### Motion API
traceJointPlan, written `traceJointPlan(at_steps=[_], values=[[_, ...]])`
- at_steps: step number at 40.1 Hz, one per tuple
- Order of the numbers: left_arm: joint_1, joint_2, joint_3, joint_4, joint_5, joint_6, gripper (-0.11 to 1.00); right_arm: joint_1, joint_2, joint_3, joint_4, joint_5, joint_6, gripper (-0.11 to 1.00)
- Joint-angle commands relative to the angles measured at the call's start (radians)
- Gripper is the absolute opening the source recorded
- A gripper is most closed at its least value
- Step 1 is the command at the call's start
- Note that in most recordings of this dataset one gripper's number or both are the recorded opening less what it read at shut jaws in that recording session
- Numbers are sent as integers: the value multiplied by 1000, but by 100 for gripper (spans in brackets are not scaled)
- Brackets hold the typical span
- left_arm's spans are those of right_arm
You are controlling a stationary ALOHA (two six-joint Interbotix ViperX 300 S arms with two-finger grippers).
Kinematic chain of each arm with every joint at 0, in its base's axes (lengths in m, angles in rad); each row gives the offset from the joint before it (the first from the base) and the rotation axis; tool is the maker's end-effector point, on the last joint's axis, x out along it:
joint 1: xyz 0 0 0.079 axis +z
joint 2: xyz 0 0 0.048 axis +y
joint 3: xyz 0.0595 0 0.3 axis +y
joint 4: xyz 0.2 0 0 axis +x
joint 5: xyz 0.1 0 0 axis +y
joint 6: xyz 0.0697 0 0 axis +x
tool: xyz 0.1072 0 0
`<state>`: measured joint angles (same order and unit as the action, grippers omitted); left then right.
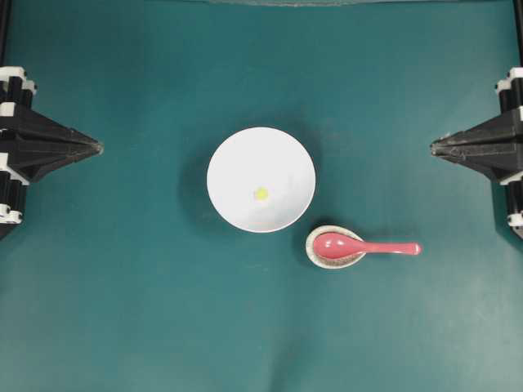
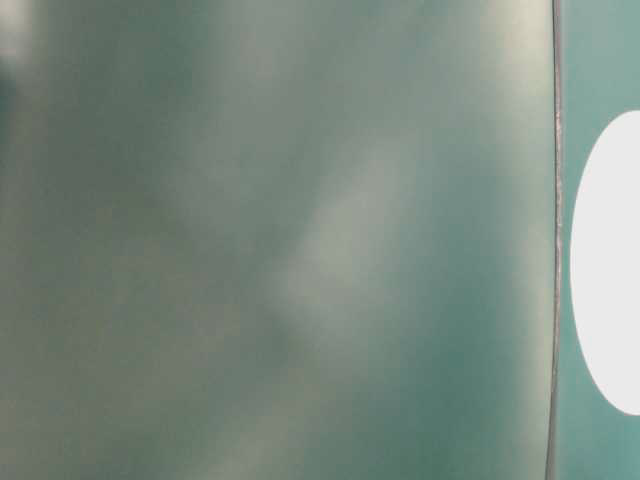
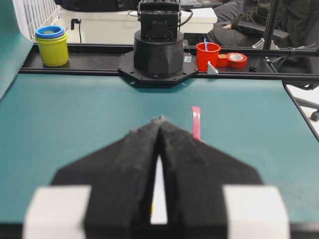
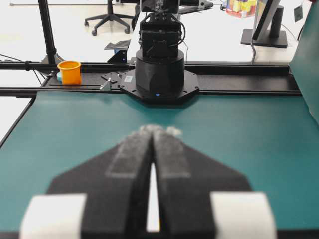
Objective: Scoop the yellow hexagonal prism block from the bowl with a spoon using the right arm.
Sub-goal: 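Move the right gripper left toward the pink spoon handle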
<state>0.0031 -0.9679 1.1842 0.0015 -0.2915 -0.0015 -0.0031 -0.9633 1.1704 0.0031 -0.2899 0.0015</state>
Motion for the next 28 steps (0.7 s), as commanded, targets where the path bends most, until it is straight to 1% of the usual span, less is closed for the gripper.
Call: traceJointPlan(at_steps=[1, 2, 10, 12, 14, 17, 20, 22, 25, 28], values=[[-2, 6, -32, 8, 44, -8, -1, 0, 15, -12, 0, -2, 2, -1], [0, 8, -35, 8, 80, -15, -1, 0, 25, -17, 0, 14, 2, 0], [0, 8, -35, 8, 94, -32, 0, 0, 71, -18, 0, 20, 2, 1], [0, 8, -35, 8, 97, -32, 0, 0, 83, -18, 0, 18, 2, 4], [0, 8, -35, 8, 97, -32, 0, 0, 97, -21, 2, 18, 3, 11], [0, 8, -35, 8, 98, -32, 0, 0, 114, -25, 6, 18, 5, 27], [-2, 8, -37, 9, 98, -32, 0, 0, 135, -26, 21, 18, 9, 44], [0, 8, -35, 9, 98, -31, 0, 0, 149, -25, 28, 20, 11, 53], [-2, 8, -37, 11, 100, -29, 0, 0, 173, -21, 37, 20, 17, 60], [0, 8, -35, 11, 98, -26, 0, 2, 207, -20, 49, 17, 29, 59]])
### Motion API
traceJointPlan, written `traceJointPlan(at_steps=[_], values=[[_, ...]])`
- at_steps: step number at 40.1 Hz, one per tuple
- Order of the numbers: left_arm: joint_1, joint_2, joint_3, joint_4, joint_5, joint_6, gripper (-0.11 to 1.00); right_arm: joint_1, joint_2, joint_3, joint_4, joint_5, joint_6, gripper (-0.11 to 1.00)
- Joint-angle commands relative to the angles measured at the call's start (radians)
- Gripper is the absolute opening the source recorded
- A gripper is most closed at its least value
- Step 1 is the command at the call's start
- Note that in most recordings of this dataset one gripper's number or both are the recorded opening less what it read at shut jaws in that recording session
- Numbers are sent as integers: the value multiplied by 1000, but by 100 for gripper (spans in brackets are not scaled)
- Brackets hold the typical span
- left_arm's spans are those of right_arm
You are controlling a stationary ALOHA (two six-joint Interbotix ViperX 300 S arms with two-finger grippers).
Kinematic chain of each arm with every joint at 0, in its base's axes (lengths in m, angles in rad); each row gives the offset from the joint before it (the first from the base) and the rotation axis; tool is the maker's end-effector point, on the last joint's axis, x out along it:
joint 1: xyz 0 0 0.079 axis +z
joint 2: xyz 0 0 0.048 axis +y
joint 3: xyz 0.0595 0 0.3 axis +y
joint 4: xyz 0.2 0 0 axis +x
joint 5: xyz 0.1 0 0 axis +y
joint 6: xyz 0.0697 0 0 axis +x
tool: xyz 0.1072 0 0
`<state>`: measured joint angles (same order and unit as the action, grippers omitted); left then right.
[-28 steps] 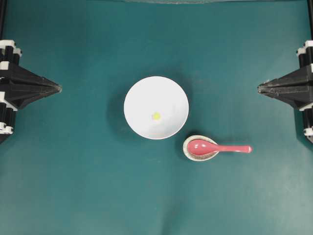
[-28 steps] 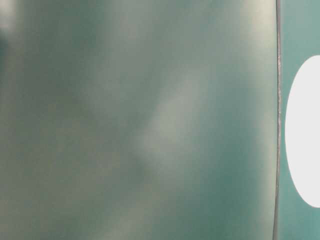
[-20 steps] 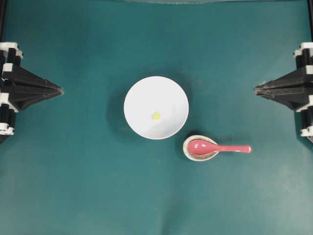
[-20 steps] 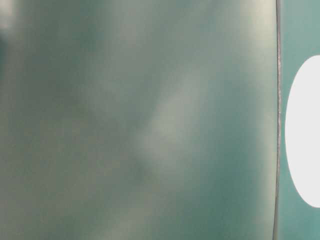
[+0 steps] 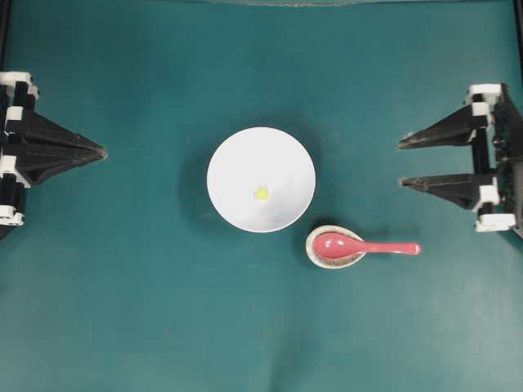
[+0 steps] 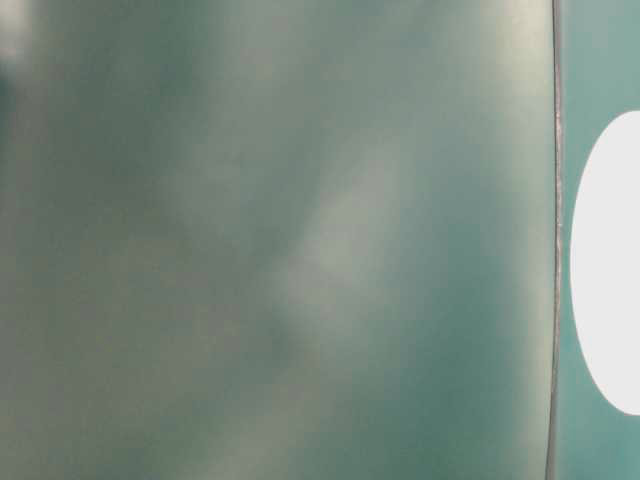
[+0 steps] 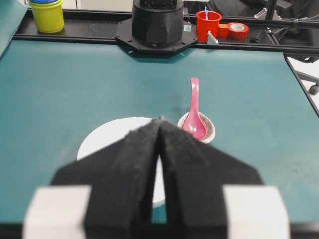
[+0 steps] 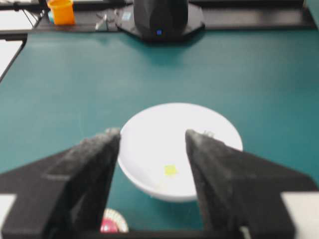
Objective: Scoop the yellow hexagonal prism block from the bowl with a spoon using the right arm.
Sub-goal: 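Move the right gripper left toward the pink spoon handle, then close the right gripper on the pink spoon handle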
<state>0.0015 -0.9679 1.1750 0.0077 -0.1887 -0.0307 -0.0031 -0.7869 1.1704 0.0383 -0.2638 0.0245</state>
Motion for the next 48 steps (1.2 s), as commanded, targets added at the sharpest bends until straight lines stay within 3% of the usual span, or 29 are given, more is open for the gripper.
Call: traceJointPlan(at_steps=[1, 10, 19, 28, 48], values=[[2, 6, -26, 5, -5, 3, 0, 3, 40, -18, 15, -9, 11, 58], [2, 8, -26, 3, -5, 8, 0, 48, 181, -8, 18, -64, 60, 58], [2, 6, -26, 5, -5, 8, 0, 126, 362, 63, 58, -298, 112, 58], [2, 6, -26, 5, -5, 9, 0, 225, 523, 100, 164, -499, 115, 58], [2, 6, -26, 5, -5, 11, 0, 437, 739, 127, 416, -687, 114, 57]])
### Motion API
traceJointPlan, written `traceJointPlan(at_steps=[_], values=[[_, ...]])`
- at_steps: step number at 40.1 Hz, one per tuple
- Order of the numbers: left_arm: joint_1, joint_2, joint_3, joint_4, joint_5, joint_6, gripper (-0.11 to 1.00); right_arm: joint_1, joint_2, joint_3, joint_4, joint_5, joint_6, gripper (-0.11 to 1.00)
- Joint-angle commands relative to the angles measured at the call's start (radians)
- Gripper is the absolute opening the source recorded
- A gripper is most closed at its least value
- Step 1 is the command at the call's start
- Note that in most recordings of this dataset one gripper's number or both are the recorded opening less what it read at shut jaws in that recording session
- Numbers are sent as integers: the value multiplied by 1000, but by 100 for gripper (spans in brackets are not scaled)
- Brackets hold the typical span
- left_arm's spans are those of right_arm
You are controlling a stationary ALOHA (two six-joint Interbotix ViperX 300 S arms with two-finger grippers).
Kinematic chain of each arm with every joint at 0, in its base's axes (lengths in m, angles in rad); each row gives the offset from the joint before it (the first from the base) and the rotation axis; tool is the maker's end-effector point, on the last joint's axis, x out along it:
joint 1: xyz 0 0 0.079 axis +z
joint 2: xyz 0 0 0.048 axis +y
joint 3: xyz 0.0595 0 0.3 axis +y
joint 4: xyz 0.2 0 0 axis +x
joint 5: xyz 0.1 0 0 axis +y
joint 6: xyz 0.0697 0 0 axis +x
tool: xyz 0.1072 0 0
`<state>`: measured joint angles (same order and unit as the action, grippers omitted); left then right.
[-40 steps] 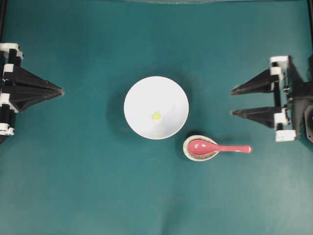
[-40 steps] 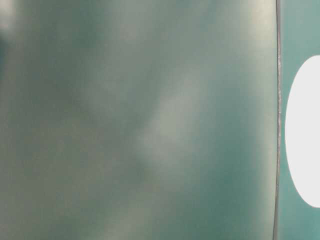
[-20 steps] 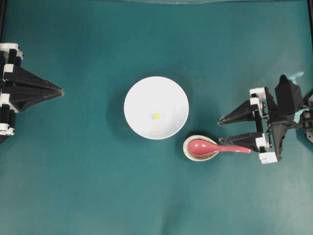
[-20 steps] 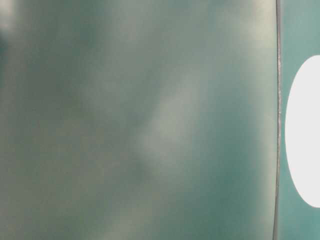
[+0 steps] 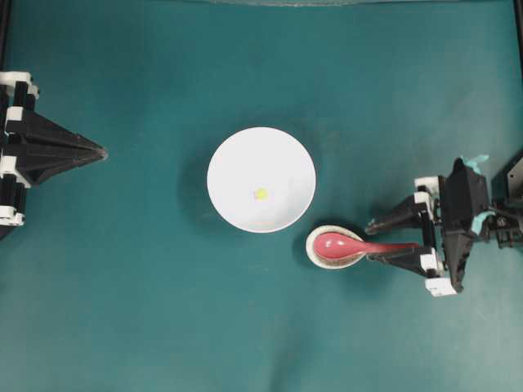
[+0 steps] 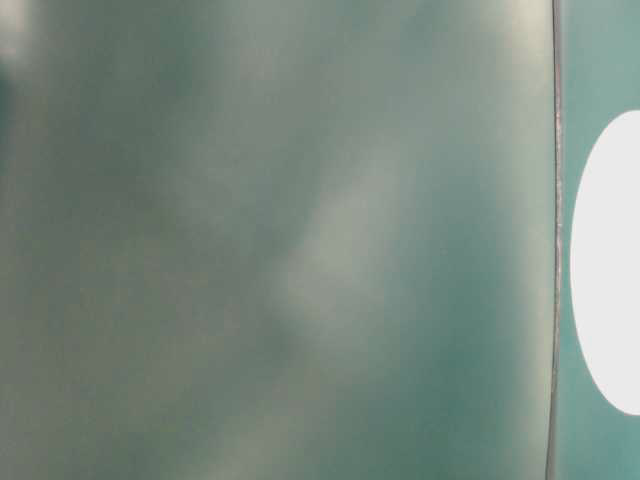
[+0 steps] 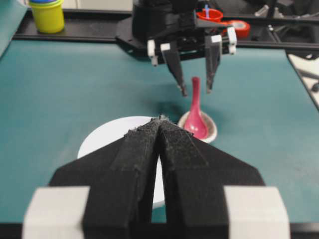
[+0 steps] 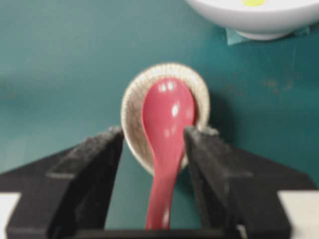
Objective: Scoop the yellow hexagonal prism block from the bowl with a spoon using the right arm.
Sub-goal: 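Close the right gripper on the pink spoon handle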
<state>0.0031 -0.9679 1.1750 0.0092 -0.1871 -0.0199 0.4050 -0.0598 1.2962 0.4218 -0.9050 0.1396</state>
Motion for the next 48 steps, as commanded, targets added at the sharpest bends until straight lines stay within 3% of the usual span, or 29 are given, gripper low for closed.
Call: traceJointPlan(at_steps=[1, 7, 24, 48], values=[[0, 6, -26, 3, -6, 2, 0, 41, 21, 5, 44, -64, -2, 57], [-2, 6, -28, 3, -9, 2, 0, 77, 72, 20, 81, -124, -2, 57], [-2, 6, -28, 3, -14, 2, 0, 81, 176, 20, 83, -158, -5, 57], [-2, 14, -28, 3, -14, 2, 0, 81, 178, 18, 81, -164, -63, 57]])
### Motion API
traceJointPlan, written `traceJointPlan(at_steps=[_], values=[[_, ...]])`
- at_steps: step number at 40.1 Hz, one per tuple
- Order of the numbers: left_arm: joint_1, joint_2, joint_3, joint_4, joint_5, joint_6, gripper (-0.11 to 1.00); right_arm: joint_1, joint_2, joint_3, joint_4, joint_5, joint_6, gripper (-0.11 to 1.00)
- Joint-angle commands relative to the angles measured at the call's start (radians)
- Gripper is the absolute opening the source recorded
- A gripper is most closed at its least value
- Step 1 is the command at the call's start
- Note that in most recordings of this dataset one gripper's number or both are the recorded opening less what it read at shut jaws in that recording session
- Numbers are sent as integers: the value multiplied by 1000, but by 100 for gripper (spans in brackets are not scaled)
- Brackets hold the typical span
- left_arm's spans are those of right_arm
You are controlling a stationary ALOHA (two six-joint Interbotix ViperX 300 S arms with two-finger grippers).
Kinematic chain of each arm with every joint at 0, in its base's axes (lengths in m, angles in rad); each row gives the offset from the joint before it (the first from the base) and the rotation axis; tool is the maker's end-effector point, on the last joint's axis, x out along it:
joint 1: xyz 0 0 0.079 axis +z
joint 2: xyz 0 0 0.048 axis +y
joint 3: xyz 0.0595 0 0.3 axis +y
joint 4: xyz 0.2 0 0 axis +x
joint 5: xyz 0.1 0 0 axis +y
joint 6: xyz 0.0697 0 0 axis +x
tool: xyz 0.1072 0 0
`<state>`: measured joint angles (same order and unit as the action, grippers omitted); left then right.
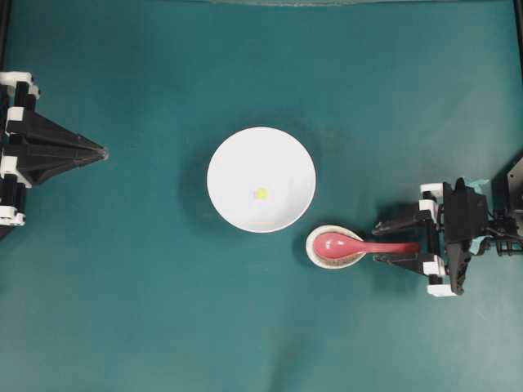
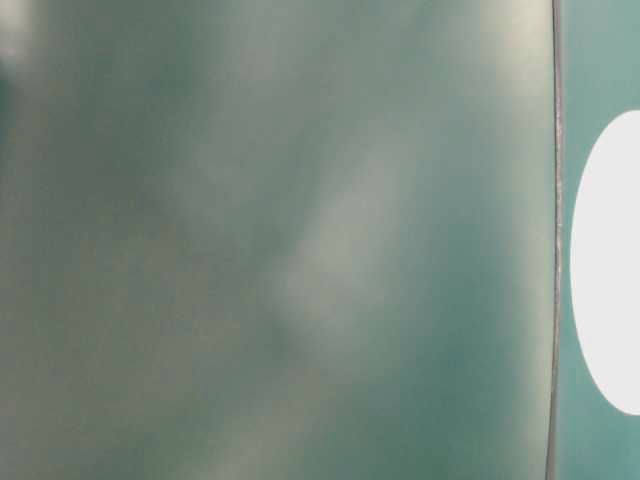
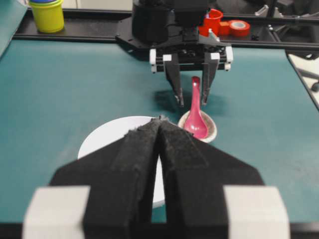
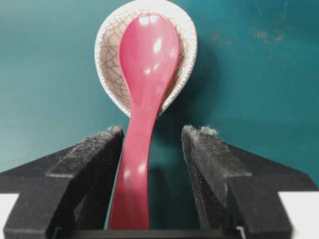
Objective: Scoop the yellow hexagonal prism block from the bowl with a spoon using the right arm.
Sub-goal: 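Close the right gripper on the pink spoon handle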
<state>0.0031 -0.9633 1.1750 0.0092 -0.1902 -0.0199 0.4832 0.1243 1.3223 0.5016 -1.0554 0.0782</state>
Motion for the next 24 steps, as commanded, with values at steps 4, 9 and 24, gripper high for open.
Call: traceJointPlan(at_steps=[4, 9, 24], values=[[-2, 9, -28, 3, -11, 2, 0, 3, -6, -8, 2, -14, -5, 57], [0, 9, -26, 3, -9, 2, 0, 3, -6, -8, 2, -20, -9, 55], [0, 11, -26, 3, -3, 0, 0, 3, -6, -15, -3, -32, -31, 44]])
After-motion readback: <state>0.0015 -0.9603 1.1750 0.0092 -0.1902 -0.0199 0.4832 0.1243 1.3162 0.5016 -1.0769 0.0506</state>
